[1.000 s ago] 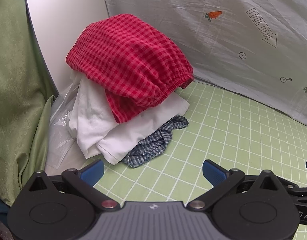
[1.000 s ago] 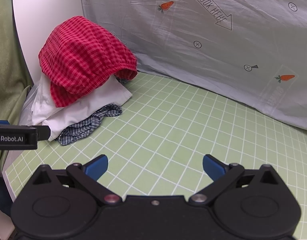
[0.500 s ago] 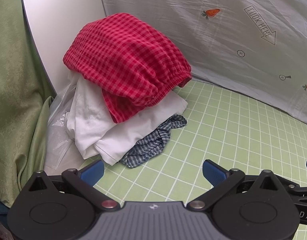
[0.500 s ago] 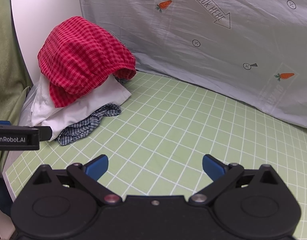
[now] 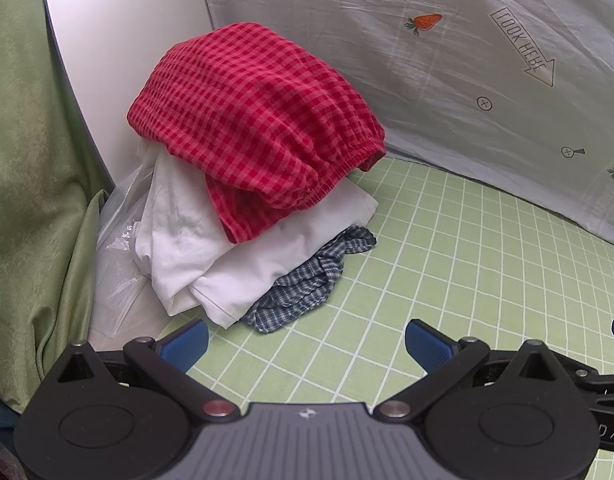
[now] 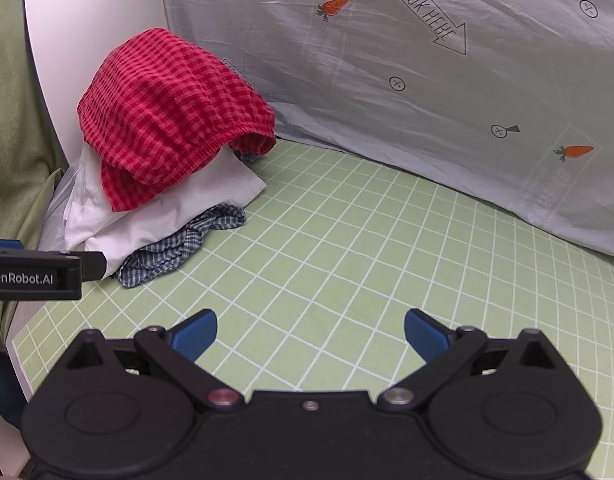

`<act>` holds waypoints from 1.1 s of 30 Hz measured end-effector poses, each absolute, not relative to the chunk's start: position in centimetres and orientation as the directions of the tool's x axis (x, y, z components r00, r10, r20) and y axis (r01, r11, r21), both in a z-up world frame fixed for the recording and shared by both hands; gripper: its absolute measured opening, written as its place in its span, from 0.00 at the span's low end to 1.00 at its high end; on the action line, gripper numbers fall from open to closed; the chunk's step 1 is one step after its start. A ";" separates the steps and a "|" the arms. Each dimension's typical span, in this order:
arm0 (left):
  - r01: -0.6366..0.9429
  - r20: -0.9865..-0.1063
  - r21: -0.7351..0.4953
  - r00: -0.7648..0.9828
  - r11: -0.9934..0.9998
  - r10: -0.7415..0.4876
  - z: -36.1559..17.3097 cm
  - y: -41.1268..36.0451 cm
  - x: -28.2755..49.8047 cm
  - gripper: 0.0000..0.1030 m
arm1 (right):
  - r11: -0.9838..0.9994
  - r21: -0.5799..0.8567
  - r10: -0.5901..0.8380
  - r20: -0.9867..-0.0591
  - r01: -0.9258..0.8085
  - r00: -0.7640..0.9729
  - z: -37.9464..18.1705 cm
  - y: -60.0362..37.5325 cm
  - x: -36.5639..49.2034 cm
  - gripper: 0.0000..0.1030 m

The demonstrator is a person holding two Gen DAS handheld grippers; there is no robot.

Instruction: Fold clothes

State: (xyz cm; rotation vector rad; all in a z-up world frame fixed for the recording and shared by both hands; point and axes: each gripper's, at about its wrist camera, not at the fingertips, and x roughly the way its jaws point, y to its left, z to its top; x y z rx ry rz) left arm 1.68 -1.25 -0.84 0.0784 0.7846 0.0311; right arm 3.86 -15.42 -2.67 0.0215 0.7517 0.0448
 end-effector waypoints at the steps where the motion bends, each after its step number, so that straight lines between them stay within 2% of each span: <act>1: -0.002 -0.705 0.084 0.706 0.996 0.061 -0.8 -1.2 1.8 1.00 | 0.999 0.037 0.052 -0.682 -0.036 0.729 -2.7 -15.4 4.0 0.98; 13: -0.087 -0.711 0.084 0.692 0.993 0.121 -0.1 1.4 6.6 1.00 | 0.997 0.043 0.080 -0.665 -0.068 0.743 -1.5 -12.9 10.3 0.98; 23: -0.177 -0.700 0.049 0.696 0.983 0.160 -0.1 5.9 16.9 0.97 | 0.990 0.021 0.122 -0.625 -0.140 0.771 -0.5 -6.8 21.6 0.93; 24: -0.175 -0.704 0.039 0.694 0.984 0.151 -0.2 6.2 17.9 0.95 | 0.988 0.018 0.130 -0.626 -0.153 0.769 -0.8 -6.0 23.0 0.90; 26: -0.172 -0.711 0.020 0.690 0.985 0.135 -0.4 6.8 20.0 0.80 | 0.984 0.010 0.142 -0.634 -0.176 0.760 -1.3 -6.6 25.6 0.85; 27: -0.172 -0.715 0.013 0.687 0.985 0.130 -0.5 7.0 20.7 0.76 | 0.982 0.006 0.149 -0.636 -0.188 0.757 -1.6 -6.9 26.8 0.82; 30: -0.163 -0.731 -0.029 0.677 0.986 0.091 -1.0 7.7 22.6 0.58 | 0.973 -0.051 0.141 -0.640 -0.225 0.755 -2.6 -6.3 29.5 0.81; 32: -0.155 -0.739 -0.056 0.671 0.986 0.064 -1.2 8.0 23.4 0.36 | 0.961 -0.098 0.139 -0.636 -0.259 0.759 -2.9 -5.8 30.5 0.71; 33: -0.152 -0.739 -0.059 0.671 0.987 0.059 -1.3 8.0 23.6 0.29 | 0.954 -0.111 0.147 -0.637 -0.279 0.757 -3.1 -5.6 30.9 0.59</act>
